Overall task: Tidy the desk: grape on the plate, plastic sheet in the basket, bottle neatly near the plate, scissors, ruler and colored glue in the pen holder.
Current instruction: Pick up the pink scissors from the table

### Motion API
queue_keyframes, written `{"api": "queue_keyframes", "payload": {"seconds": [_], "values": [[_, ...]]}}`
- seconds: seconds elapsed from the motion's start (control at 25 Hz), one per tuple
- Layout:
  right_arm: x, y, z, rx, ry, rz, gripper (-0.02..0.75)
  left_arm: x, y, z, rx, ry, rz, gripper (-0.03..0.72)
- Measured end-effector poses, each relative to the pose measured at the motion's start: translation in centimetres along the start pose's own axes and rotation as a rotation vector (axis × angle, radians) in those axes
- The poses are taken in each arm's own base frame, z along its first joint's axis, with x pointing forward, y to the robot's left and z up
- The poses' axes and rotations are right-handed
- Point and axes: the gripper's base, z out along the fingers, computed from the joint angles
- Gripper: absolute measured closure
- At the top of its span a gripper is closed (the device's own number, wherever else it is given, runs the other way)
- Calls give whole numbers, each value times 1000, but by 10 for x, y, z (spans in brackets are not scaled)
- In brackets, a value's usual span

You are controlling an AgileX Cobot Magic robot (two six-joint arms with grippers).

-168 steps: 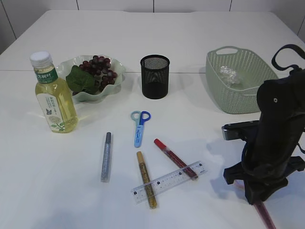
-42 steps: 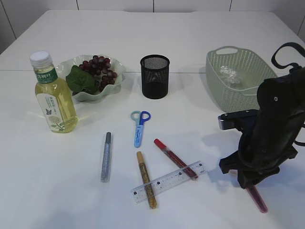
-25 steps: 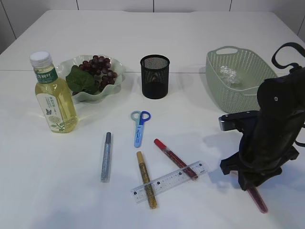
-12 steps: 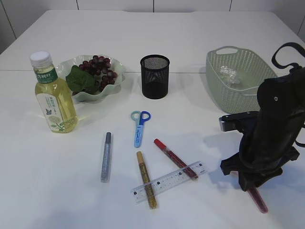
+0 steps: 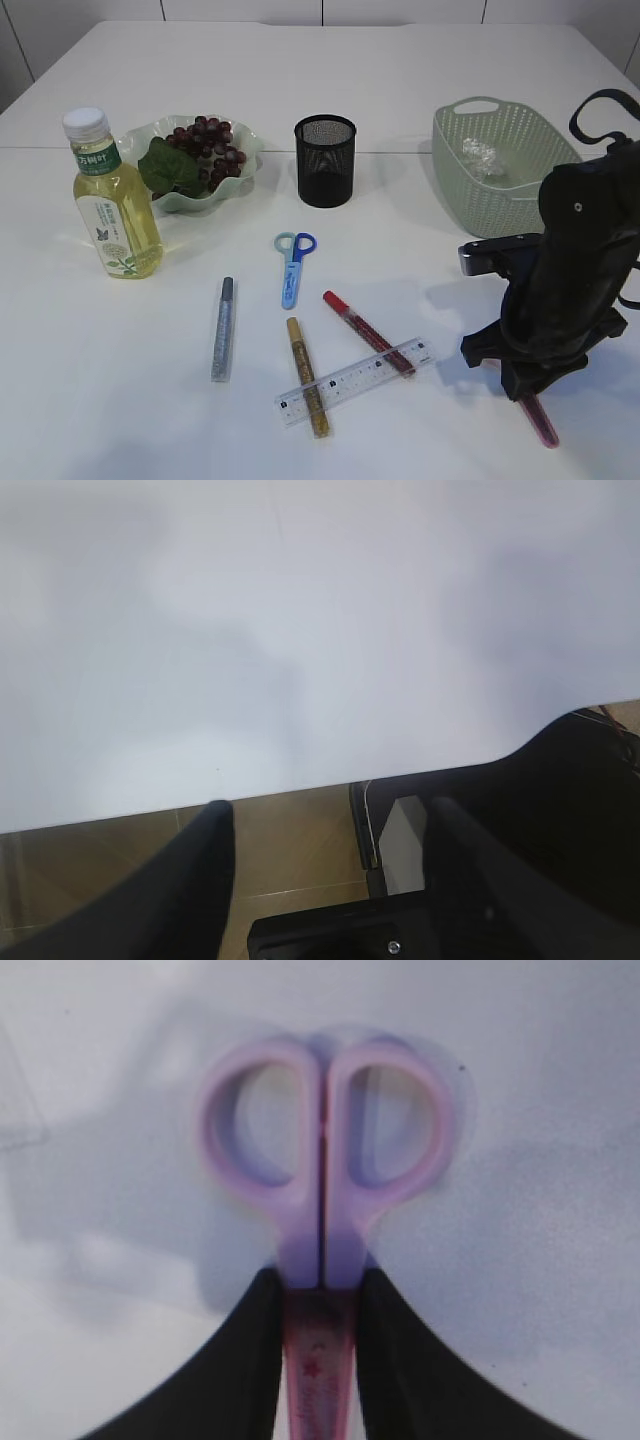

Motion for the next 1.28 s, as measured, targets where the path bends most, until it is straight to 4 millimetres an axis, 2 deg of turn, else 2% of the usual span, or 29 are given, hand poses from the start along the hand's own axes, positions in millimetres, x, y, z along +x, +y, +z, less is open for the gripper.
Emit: {"api": "queue_keyframes", "payload": {"seconds": [0.36,0.88,1.28], "values": [[0,0,0,0,2,0,540,0,0,0,-1,0,0,253],[4,0,-4,5,126,-4,540,0,0,0,-1,0,0,253],[5,3,-10,-31,138,0,540,0,0,0,-1,0,0,253]]}}
